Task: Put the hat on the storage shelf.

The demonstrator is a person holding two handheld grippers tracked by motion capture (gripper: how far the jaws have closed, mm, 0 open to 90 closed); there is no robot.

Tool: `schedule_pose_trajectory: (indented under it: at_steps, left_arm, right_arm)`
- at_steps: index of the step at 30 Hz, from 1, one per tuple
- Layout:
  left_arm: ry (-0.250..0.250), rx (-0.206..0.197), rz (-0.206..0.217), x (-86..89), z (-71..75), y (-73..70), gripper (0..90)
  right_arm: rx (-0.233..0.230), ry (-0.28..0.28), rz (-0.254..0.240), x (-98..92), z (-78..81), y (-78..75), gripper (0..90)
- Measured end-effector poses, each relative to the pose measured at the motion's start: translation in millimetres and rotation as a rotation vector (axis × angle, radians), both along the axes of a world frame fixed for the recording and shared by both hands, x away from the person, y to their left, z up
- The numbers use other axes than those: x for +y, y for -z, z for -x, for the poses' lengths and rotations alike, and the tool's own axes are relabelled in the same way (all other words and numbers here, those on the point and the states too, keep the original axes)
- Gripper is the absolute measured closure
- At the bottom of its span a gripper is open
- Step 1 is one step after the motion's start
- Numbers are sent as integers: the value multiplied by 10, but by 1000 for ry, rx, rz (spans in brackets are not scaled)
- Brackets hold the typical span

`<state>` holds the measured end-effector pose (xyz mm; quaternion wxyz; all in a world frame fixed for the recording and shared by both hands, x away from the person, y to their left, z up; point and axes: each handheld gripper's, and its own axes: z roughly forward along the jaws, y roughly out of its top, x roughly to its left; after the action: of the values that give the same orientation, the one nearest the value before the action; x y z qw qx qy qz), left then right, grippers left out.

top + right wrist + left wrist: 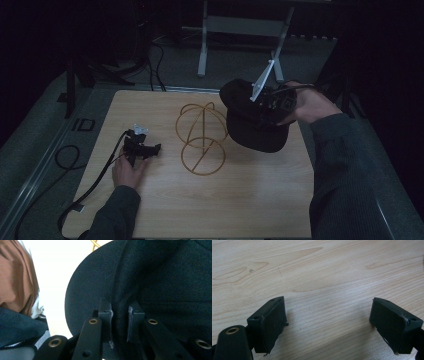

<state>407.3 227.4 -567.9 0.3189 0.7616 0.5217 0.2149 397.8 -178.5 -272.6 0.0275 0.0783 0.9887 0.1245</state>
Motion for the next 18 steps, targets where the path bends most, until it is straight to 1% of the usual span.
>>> schedule_pose_trajectory:
  at_steps: [7,14,18]
  left_arm:
    - [0,0,0,0,0,0,134]
    - [0,0,0,0,0,0,134]
    - [0,0,0,0,0,0,134]
  right_arm:
    - [-5,-34,3,88,68,-56,779]
    - [-27,-65,1,179,109,-119,780]
    - [-22,-81,5,246,116,-142,779]
